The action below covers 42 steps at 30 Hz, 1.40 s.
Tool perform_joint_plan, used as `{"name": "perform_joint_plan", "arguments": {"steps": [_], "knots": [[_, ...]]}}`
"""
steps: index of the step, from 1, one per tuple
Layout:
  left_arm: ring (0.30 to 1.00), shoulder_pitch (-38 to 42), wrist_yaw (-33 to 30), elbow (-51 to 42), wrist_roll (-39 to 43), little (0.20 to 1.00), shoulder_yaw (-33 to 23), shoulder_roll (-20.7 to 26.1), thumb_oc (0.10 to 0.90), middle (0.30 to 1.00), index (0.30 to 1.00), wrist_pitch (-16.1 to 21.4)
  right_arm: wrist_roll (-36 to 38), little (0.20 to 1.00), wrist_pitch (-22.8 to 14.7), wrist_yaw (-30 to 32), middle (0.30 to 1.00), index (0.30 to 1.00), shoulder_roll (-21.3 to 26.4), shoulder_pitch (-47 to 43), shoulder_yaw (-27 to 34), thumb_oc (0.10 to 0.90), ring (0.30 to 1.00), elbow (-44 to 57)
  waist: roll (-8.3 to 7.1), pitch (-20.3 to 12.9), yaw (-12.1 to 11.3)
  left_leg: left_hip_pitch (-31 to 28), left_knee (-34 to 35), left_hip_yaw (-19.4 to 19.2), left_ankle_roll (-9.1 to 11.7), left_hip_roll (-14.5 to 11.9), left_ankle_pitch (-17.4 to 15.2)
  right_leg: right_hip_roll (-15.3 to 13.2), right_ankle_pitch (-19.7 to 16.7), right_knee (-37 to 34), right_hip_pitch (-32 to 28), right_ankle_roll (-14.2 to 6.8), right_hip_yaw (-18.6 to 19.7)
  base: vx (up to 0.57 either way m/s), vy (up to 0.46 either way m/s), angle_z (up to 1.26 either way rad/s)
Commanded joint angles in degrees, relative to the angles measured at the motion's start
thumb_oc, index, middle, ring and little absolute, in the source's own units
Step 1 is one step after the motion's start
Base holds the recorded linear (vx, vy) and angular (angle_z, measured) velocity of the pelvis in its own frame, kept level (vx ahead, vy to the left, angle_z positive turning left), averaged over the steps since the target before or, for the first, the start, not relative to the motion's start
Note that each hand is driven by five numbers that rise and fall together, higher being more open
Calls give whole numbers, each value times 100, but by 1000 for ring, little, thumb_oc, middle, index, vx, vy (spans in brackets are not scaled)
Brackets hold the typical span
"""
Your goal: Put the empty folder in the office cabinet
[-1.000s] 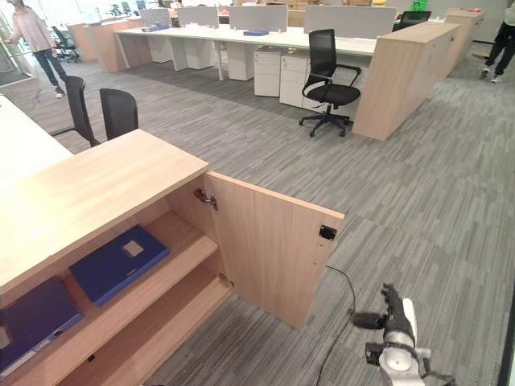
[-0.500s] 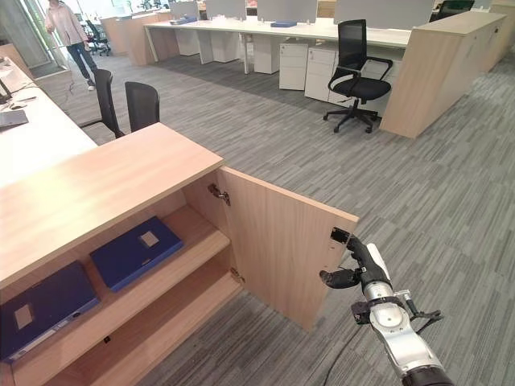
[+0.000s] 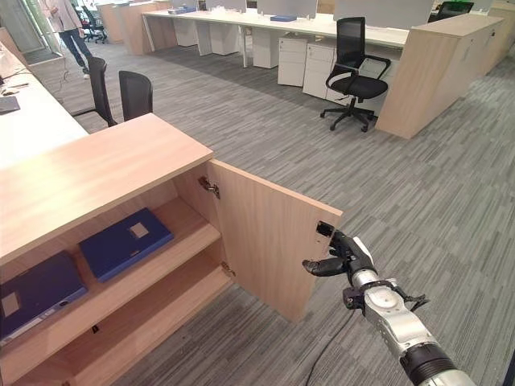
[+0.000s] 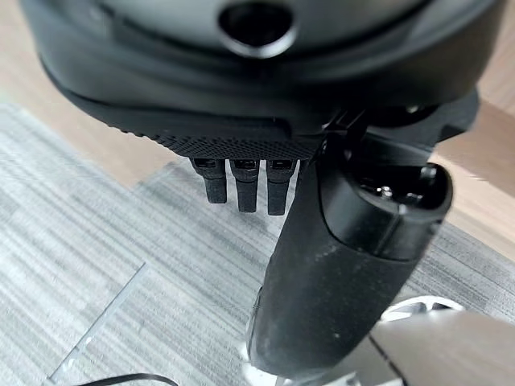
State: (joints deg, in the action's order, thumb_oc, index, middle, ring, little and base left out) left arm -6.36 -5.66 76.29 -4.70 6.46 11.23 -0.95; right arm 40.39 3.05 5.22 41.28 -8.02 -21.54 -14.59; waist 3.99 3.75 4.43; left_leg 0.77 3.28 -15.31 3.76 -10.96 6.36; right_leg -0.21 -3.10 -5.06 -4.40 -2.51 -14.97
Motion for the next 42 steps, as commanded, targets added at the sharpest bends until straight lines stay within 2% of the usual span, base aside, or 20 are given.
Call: {"name": "perform_joint_plan", "arguments": {"steps": [1, 5, 6, 7, 11, 14, 15, 16, 17, 18, 22, 24, 26, 28, 33, 34, 36, 38, 39, 42], "knots": [[900, 350, 66, 30, 70, 900, 81, 384, 800, 900, 900, 81, 1515, 900, -441, -2079, 900, 900, -1763, -897, -1438, 800, 900, 1467, -771, 68, -727, -589, -644, 29, 99, 322, -1012, -183, 683, 6, -169, -106, -92, 17, -54, -19], [900, 299, 78, -2, 59, 900, 78, 371, 800, 900, 900, 105, 1597, 900, -332, -2211, 900, 900, -1924, -791, -1692, 800, 900, 1516, -774, 76, -760, -596, -614, 54, 120, 312, -991, -174, 688, 6, -169, -102, -124, 13, -37, -24], [900, 279, 76, -39, 62, 900, 91, 367, 800, 900, 900, 135, 1624, 900, -247, -2283, 900, 900, -2053, -739, -1930, 800, 900, 1442, -770, 87, -807, -585, -578, 94, 141, 283, -962, -165, 686, 6, -149, -98, -160, -48, -48, -11], [900, 277, 72, -51, 71, 900, 89, 372, 800, 900, 900, 146, 1598, 900, -224, -2305, 900, 900, -2071, -735, -1996, 800, 900, 1418, -798, 99, -829, -516, -553, 72, 113, 299, -852, -195, 628, 6, -76, -70, -202, -48, -48, -2], [900, 265, 65, -85, 81, 900, 105, 392, 800, 900, 900, 192, 1524, 900, -81, -2448, 900, 900, -2098, -736, -2271, 800, 900, 1436, -789, 140, -927, -458, -485, 182, 133, 293, -790, -203, 611, 6, -20, -76, -270, -37, -41, 13], [900, 299, -12, -148, 156, 900, 115, 441, 800, 900, 900, 286, 1479, 900, -113, -2480, 900, 900, -1964, -749, -2335, 800, 900, 1408, -816, 369, -1120, 95, -988, 300, 255, 179, -721, -301, 622, 6, 77, -102, -584, -85, -75, 57], [900, 300, -12, -148, 157, 900, 116, 442, 800, 900, 900, 286, 1479, 900, -114, -2481, 900, 900, -1964, -749, -2334, 800, 900, 1408, -815, 358, -1109, 123, -1010, 314, 256, 176, -727, -299, 622, 6, 88, -101, -596, -148, -66, 131], [900, 305, -8, -193, 240, 900, 87, 445, 800, 900, 900, 328, 1396, 900, -118, -2475, 900, 900, -1831, -644, -2238, 800, 900, 1374, -816, 428, -1169, 274, -1241, -77, 284, 2, -591, -406, 627, 6, 130, -96, -996, -88, -37, 131], [900, 305, -8, -193, 240, 900, 87, 445, 800, 900, 900, 328, 1396, 900, -118, -2475, 900, 900, -1831, -644, -2238, 800, 900, 1374, -816, 428, -1169, 274, -1241, -77, 284, 2, -591, -406, 627, 6, 130, -96, -996, -119, -78, 199], [900, 287, 14, -184, 280, 900, 62, 470, 800, 900, 900, 339, 1361, 900, -124, -2450, 900, 900, -1838, -583, -2180, 800, 900, 1281, -800, 409, -1228, 298, -1439, -248, 280, -85, -649, -428, 642, 6, 152, -97, -1266, -25, -40, 204], [900, 229, 19, -102, 250, 900, 11, 463, 800, 900, 900, 383, 1322, 900, -93, -2507, 900, 900, -1835, -551, -2134, 800, 900, 1164, -735, 324, -1355, -15, -1370, -208, 311, -11, -844, -514, 588, 11, 121, -138, -1601, 5, 42, 130], [900, 206, 17, -94, 200, 900, 23, 458, 800, 900, 900, 388, 1314, 900, -101, -2512, 900, 900, -1795, -535, -2099, 800, 900, 1163, -708, 293, -1361, -170, -1270, -244, 346, -38, -818, -544, 610, 41, 126, -142, -1727, -1, 86, 101], [900, 197, 17, -51, 5, 900, 107, 433, 800, 900, 900, 381, 1270, 900, -102, -2479, 900, 900, -1731, -340, -1951, 800, 900, 1103, -603, 122, -1317, -477, -794, -393, 436, -33, -718, -621, 646, 99, 162, -166, -2109, 6, 171, 108], [900, 186, 31, -32, -61, 900, 169, 418, 800, 900, 900, 377, 1233, 900, -81, -2481, 900, 900, -1685, -207, -1875, 800, 900, 1098, -530, 34, -1326, -473, -506, -442, 467, -9, -675, -701, 607, 126, 159, -189, -2320, 17, 172, 122], [900, 151, 78, -16, -126, 900, 252, 349, 800, 900, 900, 390, 1056, 900, -30, -2417, 900, 900, -1688, -32, -1738, 800, 900, 834, -390, -91, -1465, -522, 23, -227, 407, 184, -591, -950, 507, 222, 56, -279, -2559, 18, 201, 71], [900, 166, 103, -18, -130, 900, 333, 276, 800, 900, 900, 393, 888, 900, -35, -2348, 900, 900, -1635, 94, -1590, 800, 900, 617, -319, -119, -1540, -484, 141, -41, 316, 350, -594, -1177, 446, 369, -4, -343, -2770, 8, 375, 48], [900, 135, 121, 10, -73, 900, 305, 199, 800, 900, 900, 368, 524, 900, -43, -2205, 900, 900, -1580, 294, -1343, 800, 900, 371, -259, -138, -1636, -424, 166, 246, 171, 572, -650, -1451, 397, 562, -90, -384, -2985, 8, 317, 59], [900, 133, 119, 10, -71, 900, 319, 198, 800, 900, 900, 367, 510, 900, -46, -2210, 900, 900, -1582, 306, -1331, 800, 900, 367, -261, -138, -1614, -420, 166, 280, 155, 592, -649, -1480, 403, 589, -100, -401, -3017, 25, 213, 72], [900, 73, 171, 24, 373, 900, 126, -9, 800, 900, 900, 316, -53, 900, -148, -1838, 900, 900, -1648, 836, -681, 800, 900, -304, -266, -168, -1735, -345, 172, 756, -25, 941, -743, -1925, 316, 898, -318, -536, -3497, 54, 361, 60], [900, 45, 191, 33, 708, 900, -52, -67, 800, 900, 900, 287, -358, 900, -151, -1616, 900, 900, -1898, 1067, -303, 800, 900, -906, -311, -234, -1763, -320, 172, 1013, -119, 1139, -796, -2125, 232, 950, -460, -639, -3704, 75, 258, 105]]}}
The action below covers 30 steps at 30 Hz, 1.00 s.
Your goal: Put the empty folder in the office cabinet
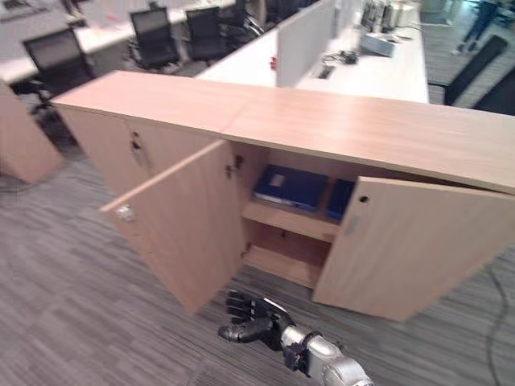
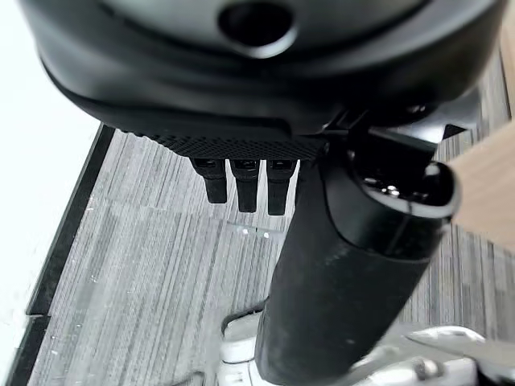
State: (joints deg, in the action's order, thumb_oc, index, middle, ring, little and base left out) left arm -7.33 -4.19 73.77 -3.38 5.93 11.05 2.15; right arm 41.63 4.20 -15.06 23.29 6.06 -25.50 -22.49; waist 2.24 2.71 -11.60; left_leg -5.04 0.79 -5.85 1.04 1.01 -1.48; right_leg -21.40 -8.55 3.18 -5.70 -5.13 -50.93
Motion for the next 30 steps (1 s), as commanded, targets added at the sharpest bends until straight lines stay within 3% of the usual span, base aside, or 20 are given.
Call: {"name": "perform_joint_plan", "arguments": {"steps": [1, 2, 5, 9, 11, 13, 14, 16, 18, 19, 24, 30], "knots": [[900, 131, 490, 261, 1058, 900, -375, 248, 800, 900, 900, -148, -679, 900, -241, 527, 900, 900, -353, -253, 600, 800, 900, -1026, -124, -213, -162, 284, 421, 159, 94, 91, -45, -146, 589, 99, -424, -526, -197, 85, 224, 114], [900, 351, 181, 290, 1430, 900, -568, 336, 800, 900, 900, -43, -784, 900, -271, 926, 900, 900, -564, -272, 791, 800, 900, -1649, -84, -279, -113, 283, 421, 167, 80, 147, -60, -172, 577, 78, -423, -541, -153, 115, 294, 65], [900, 528, 67, -191, 2540, 900, -850, 264, 800, 900, 900, 39, -1316, 900, -347, 1660, 900, 900, -1005, -299, 1473, 800, 900, -2765, -65, -380, -52, 296, 421, 235, 1, 306, -110, -235, 506, -30, -494, -602, -174, 81, 167, 10], [900, 621, -97, -218, 2834, 900, -1213, 698, 800, 900, 900, 73, -1535, 900, -227, 1869, 900, 900, -1254, -317, 2004, 800, 900, -4028, -40, -437, -16, 273, 421, 268, -65, 428, -139, -261, 370, -98, -522, -681, -92, 73, 116, 2], [900, 650, -106, -330, 2815, 900, -1271, 858, 800, 900, 900, 95, -1544, 900, -217, 1857, 900, 900, -1297, -329, 2102, 800, 900, -4309, -45, -421, -15, 268, 421, 252, -79, 437, -145, -263, 336, -105, -504, -696, -41, 36, 63, -4], [900, 781, -180, -636, 2677, 900, -1441, 1460, 800, 900, 900, 183, -1651, 900, -184, 1806, 900, 900, -1262, -278, 2263, 800, 900, -4810, -16, -407, 40, 273, 421, 182, -105, 452, -158, -249, 213, -143, -414, -752, 116, 32, 52, -8], [900, 778, -180, -648, 2675, 900, -1446, 1471, 800, 900, 900, 174, -1656, 900, -191, 1801, 900, 900, -1273, -290, 2264, 800, 900, -4824, -27, -407, 33, 275, 421, 173, -106, 452, -160, -248, 206, -148, -407, -753, 127, 26, 24, -15], [900, 920, -295, -1312, 2484, 900, -1618, 2151, 800, 900, 900, 273, -1848, 900, -184, 1795, 900, 900, -1156, -230, 2397, 800, 900, -5097, -24, -388, 79, 274, 421, 79, -124, 452, -180, -210, 116, -220, -347, -811, 257, 26, 12, -15], [900, 921, -329, -1522, 2377, 900, -1658, 2296, 800, 900, 900, 253, -1908, 900, -175, 1796, 900, 900, -1148, -223, 2422, 800, 900, -5163, -39, -383, 85, 269, 421, 46, -128, 454, -188, -204, 95, -235, -331, -823, 298, 16, 9, -26], [900, 1088, -423, -1579, 1907, 900, -1700, 2674, 800, 900, 900, 187, -1901, 900, -127, 1766, 900, 900, -1090, -215, 2520, 800, 900, -5337, -46, -372, 144, 259, 421, 6, -135, 463, -206, -198, 49, -243, -309, -856, 368, 18, 12, -27], [900, 1974, -584, -941, 1348, 900, -1461, 3438, 800, 900, 900, 70, -1035, 900, -185, 1684, 900, 900, -929, -282, 3051, 800, 900, -5527, -10, -414, 467, 224, 421, -120, -139, 490, -272, -233, -72, -275, -238, -922, 553, 13, 23, -17], [900, 2639, -487, -438, 1226, 900, -1076, 3758, 800, 900, 900, 6, -991, 900, -173, 1650, 900, 900, -796, -343, 3136, 800, 900, -5601, 34, -422, 619, 176, 421, -231, -164, 515, -323, -266, -141, -263, -150, -949, 655, -4, 27, -16]]}}
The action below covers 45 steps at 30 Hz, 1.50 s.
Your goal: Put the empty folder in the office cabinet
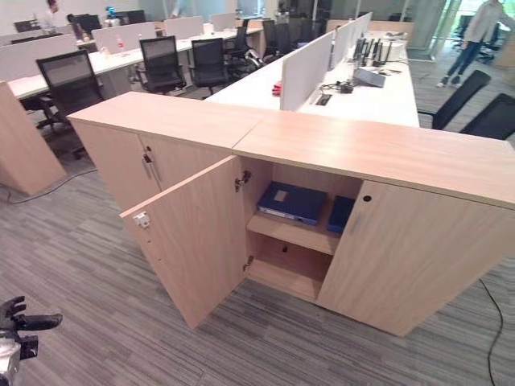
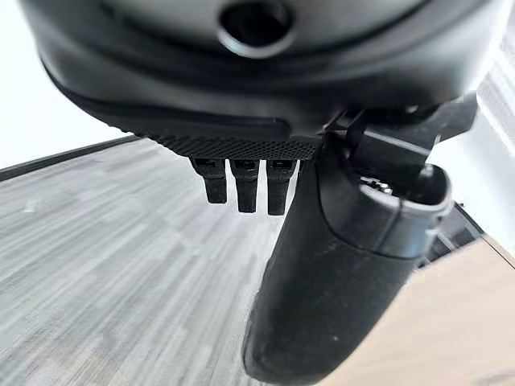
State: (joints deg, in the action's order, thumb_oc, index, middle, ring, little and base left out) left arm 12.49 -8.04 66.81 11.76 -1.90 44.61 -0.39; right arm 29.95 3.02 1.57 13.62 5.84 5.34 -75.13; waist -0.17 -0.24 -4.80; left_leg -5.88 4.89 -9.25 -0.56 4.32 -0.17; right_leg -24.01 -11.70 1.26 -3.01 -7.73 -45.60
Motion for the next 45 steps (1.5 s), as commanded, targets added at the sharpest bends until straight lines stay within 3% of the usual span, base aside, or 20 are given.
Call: {"name": "perform_joint_plan", "arguments": {"steps": [1, 12, 25, 30, 33, 34, 38, 40, 41, 45], "knots": [[900, 905, -33, 363, -253, 900, -183, 469, 800, 900, 900, 256, 190, 900, -33, -33, 900, 900, 247, -347, 72, 800, 900, -409, 299, -132, -14, 232, 11, 55, -15, 193, -480, -16, 144, -77, -405, -700, 154, 1, 41, -25], [900, 2211, 477, 504, 186, 900, 579, 711, 800, 900, 900, 318, 60, 900, 11, -187, 900, 900, 582, -434, 206, 800, 900, -599, 341, -75, 187, 67, 11, -200, -82, 197, -558, -43, -35, -106, -297, -727, 340, -5, 22, -14], [900, 3182, 1132, 645, 945, 900, 1160, 39, 800, 900, 900, 229, 78, 900, 85, -336, 900, 900, 688, -712, 155, 800, 900, -738, 284, -76, 284, -60, 11, -308, -141, 219, -605, -80, -149, -126, -258, -727, 420, -2, 4, -4], [900, 3192, 1441, 971, 1707, 900, 969, -626, 800, 900, 900, -29, 96, 900, 179, -367, 900, 900, 639, -836, 116, 800, 900, -801, 272, -119, 286, -98, 11, -297, -169, 239, -621, -113, -176, -126, -257, -727, 410, 0, 0, 0], [900, 2864, 1518, 702, 2084, 900, 935, -1249, 800, 900, 900, -71, 101, 900, 234, -337, 900, 900, 574, -886, 94, 800, 900, -859, 250, -117, 229, -110, 11, -256, -188, 256, -624, -140, -155, -117, -261, -727, 377, -5, -1, 2], [900, 2834, 1502, 672, 2089, 900, 932, -1266, 800, 900, 900, -77, 101, 900, 234, -337, 900, 900, 585, -874, 96, 800, 900, -861, 260, -127, 226, -113, 11, -254, -189, 257, -624, -140, -154, -116, -265, -727, 374, -9, -5, 4], [900, 1562, 1454, -502, 2538, 900, 1226, -2787, 800, 900, 900, -39, 65, 900, 276, -221, 900, 900, 403, -1032, 87, 800, 900, -906, 210, -75, 116, -117, 11, -144, -248, 307, -619, -202, -143, -61, -301, -727, 301, -12, 6, 5], [900, 1236, 1435, -1019, 2695, 900, 1437, -2986, 800, 900, 900, -46, 88, 900, 282, -189, 900, 900, 381, -1015, 88, 800, 900, -884, 217, -95, 96, -117, 11, -119, -257, 313, -616, -213, -145, -49, -314, -727, 289, 1, 5, 17], [900, 751, 1538, -1838, 3025, 900, 1826, -3312, 800, 900, 900, -28, 140, 900, 297, -149, 900, 900, 302, -1078, 92, 800, 900, -857, 215, -55, 75, -113, 11, -87, -273, 323, -614, -228, -144, -37, -331, -727, 263, 1, 3, 19], [900, 35, 1430, -3155, 3362, 900, 2365, -3489, 800, 900, 900, -112, 143, 900, 330, 4, 900, 900, 219, -1091, 115, 800, 900, -790, 191, -18, 37, -94, 11, -14, -280, 319, -594, -246, -121, -20, -358, -727, 218, -17, -16, 14]]}}
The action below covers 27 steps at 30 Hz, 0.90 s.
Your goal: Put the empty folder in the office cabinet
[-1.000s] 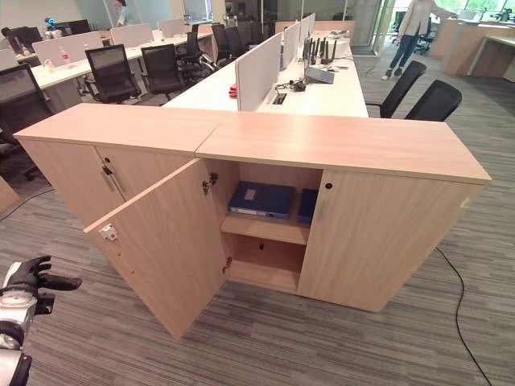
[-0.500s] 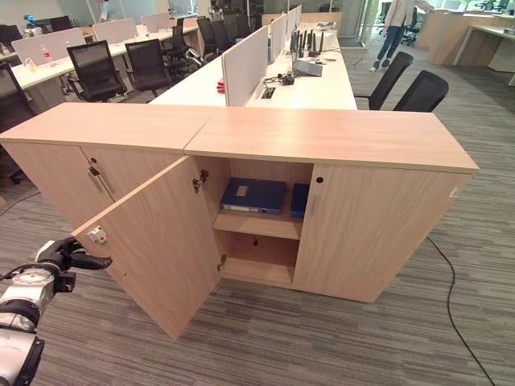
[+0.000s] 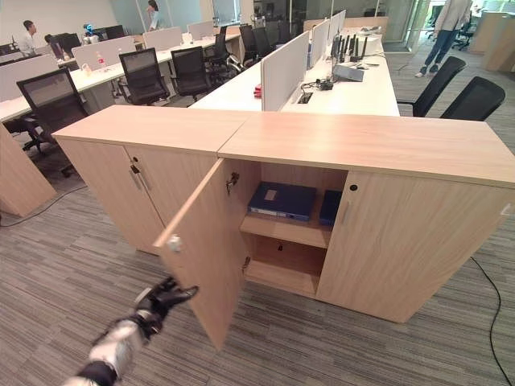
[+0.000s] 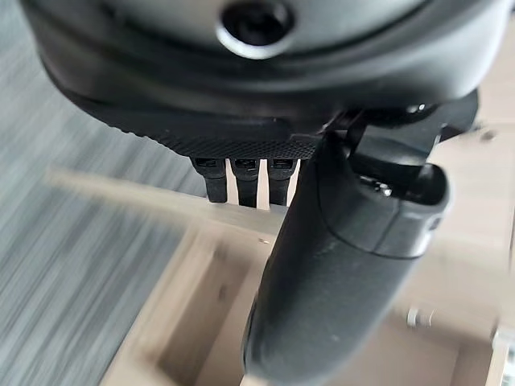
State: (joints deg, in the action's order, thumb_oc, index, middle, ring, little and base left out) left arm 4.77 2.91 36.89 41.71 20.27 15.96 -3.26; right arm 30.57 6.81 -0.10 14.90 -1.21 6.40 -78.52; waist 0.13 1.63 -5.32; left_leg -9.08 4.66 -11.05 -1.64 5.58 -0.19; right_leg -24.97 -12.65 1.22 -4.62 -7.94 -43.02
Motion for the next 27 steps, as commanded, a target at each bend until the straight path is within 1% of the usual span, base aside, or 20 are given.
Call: {"name": "perform_joint_plan", "arguments": {"steps": [1, 4, 5, 6, 8, 9, 10, 11, 12, 13, 14, 15, 18, 21, 22, 23, 24, 25, 26, 27], "knots": [[900, 532, 286, -820, 402, 900, 263, -528, 800, 900, 900, 156, 2, 900, -35, 232, 900, 900, 52, -384, -7, 800, 900, -390, 156, -167, 72, 240, 34, 202, -174, 193, -592, -151, 22, 11, -198, -706, -55, -16, -26, 12], [900, 315, 262, -1284, 428, 900, 316, -414, 800, 900, 900, 121, -63, 900, -45, 276, 900, 900, 16, -387, -41, 800, 900, -333, 147, -151, 58, 250, 34, 228, -174, 195, -590, -161, 46, 51, -192, -706, -60, 0, 0, 0], [900, 79, 343, -1865, 502, 900, 475, -293, 800, 900, 900, 74, -149, 900, -67, 319, 900, 900, -35, -422, -119, 800, 900, -225, 159, -97, 46, 269, 34, 268, -171, 187, -586, -175, 115, 134, -170, -706, -42, 0, 0, 0], [900, 16, 477, -2222, 555, 900, 658, -208, 800, 900, 900, 27, -198, 900, -84, 312, 900, 900, -81, -433, -180, 800, 900, -166, 170, -72, 66, 275, 34, 290, -161, 176, -580, -186, 161, 204, -151, -706, -5, -24, -40, -2], [900, -9, 672, -2884, 709, 900, 953, -4, 800, 900, 900, -28, -287, 900, -139, 289, 900, 900, -201, -420, -290, 800, 900, -48, 155, -13, 132, 304, 34, 328, -116, 113, -560, -165, 343, 341, -75, -665, 218, -16, -53, 4], [900, -10, 671, -2886, 709, 900, 953, -2, 800, 900, 900, -29, -287, 900, -138, 289, 900, 900, -203, -419, -290, 800, 900, -47, 153, -15, 130, 305, 34, 326, -116, 114, -561, -167, 344, 344, -71, -665, 221, -22, -83, 18], [900, 184, 963, -3198, 728, 900, 1298, 99, 800, 900, 900, -73, -322, 900, -179, 216, 900, 900, -266, -412, -379, 800, 900, 6, 148, 33, 283, 344, 34, 380, -69, 51, -535, -76, 437, 381, 26, -632, 583, -21, -154, 24], [900, 542, 1188, -3520, 780, 900, 1567, 282, 800, 900, 900, 35, -423, 900, -274, 42, 900, 900, -341, -232, -488, 800, 900, 110, 74, 76, 522, 427, 34, 366, 10, -71, -503, 176, 740, 442, 303, -559, 1487, -16, -200, 38], [900, 593, 1173, -3554, 847, 900, 1540, 296, 800, 900, 900, 139, -465, 900, -309, -23, 900, 900, -315, -146, -517, 800, 900, 168, 31, 94, 584, 433, 34, 340, 35, -113, -495, 296, 857, 481, 427, -522, 1838, 0, -151, 33], [900, 591, 1173, -3553, 850, 900, 1540, 299, 800, 900, 900, 143, -466, 900, -310, -25, 900, 900, -316, -142, -520, 800, 900, 170, 29, 84, 556, 440, 34, 308, 40, -118, -499, 299, 872, 509, 468, -513, 1878, -57, -105, 22], [900, 703, 1322, -3602, 899, 900, 1689, 333, 800, 900, 900, 114, -490, 900, -335, -91, 900, 900, -297, -55, -537, 800, 900, 214, -22, 130, 655, 513, 34, 266, 35, -140, -397, 411, 849, 525, 602, -451, 2180, -29, -177, -15], [900, 792, 1427, -3626, 694, 900, 1881, 529, 800, 900, 900, 194, -541, 900, -397, -169, 900, 900, -300, 21, -580, 800, 900, 218, -91, 118, 707, 540, 34, 256, 75, -186, -385, 520, 914, 476, 617, -453, 2436, -7, -234, -26], [900, 609, 1561, -3472, 633, 900, 1839, 680, 800, 900, 900, 198, -730, 900, -439, -244, 900, 900, -303, 126, -648, 800, 900, 120, -147, 78, 741, 573, 34, 272, 181, -330, -328, 729, 1044, 258, 472, -405, 2342, 82, -240, -19], [900, 138, 1614, -3139, 743, 900, 1434, 707, 800, 900, 900, 181, -892, 900, -484, -281, 900, 900, -294, 156, -737, 800, 900, -22, -153, 28, 740, 566, 34, 230, 315, -560, -264, 1013, 1094, -58, 306, -299, 2229, 76, -230, -7], [900, 135, 1616, -3139, 742, 900, 1431, 706, 800, 900, 900, 182, -892, 900, -485, -281, 900, 900, -292, 157, -741, 800, 900, -22, -150, 27, 744, 564, 34, 232, 317, -563, -265, 1017, 1091, -66, 300, -297, 2226, 91, -258, -9], [900, -225, 1636, -2858, 798, 900, 1111, 677, 800, 900, 900, 133, -943, 900, -514, -308, 900, 900, -293, 180, -783, 800, 900, -26, -141, 1, 728, 547, 34, 206, 395, -719, -205, 1221, 1119, -275, 207, -213, 2221, 85, -243, -6], [900, -412, 1644, -2743, 808, 900, 940, 662, 800, 900, 900, 118, -951, 900, -527, -316, 900, 900, -277, 182, -798, 800, 900, -18, -125, -6, 719, 544, 34, 196, 427, -784, -177, 1314, 1135, -363, 180, -177, 2243, 85, -243, -6], [900, -415, 1645, -2743, 807, 900, 938, 661, 800, 900, 900, 118, -951, 900, -527, -316, 900, 900, -276, 183, -801, 800, 900, -17, -123, -7, 721, 544, 34, 196, 429, -787, -178, 1317, 1133, -368, 177, -176, 2243, 62, -218, -10], [900, -697, 1557, -2533, 756, 900, 559, 653, 800, 900, 900, 194, -1100, 900, -587, -312, 900, 900, -115, 274, -898, 800, 900, 144, -117, -15, 726, 536, 34, 146, 497, -924, -113, 1499, 1174, -502, 153, -97, 2306, 36, -143, -18], [900, -700, 1557, -2533, 755, 900, 557, 651, 800, 900, 900, 195, -1100, 900, -587, -312, 900, 900, -113, 277, -900, 800, 900, 146, -114, -17, 727, 537, 34, 145, 498, -926, -114, 1501, 1172, -504, 153, -96, 2306, 67, -279, -22]]}}
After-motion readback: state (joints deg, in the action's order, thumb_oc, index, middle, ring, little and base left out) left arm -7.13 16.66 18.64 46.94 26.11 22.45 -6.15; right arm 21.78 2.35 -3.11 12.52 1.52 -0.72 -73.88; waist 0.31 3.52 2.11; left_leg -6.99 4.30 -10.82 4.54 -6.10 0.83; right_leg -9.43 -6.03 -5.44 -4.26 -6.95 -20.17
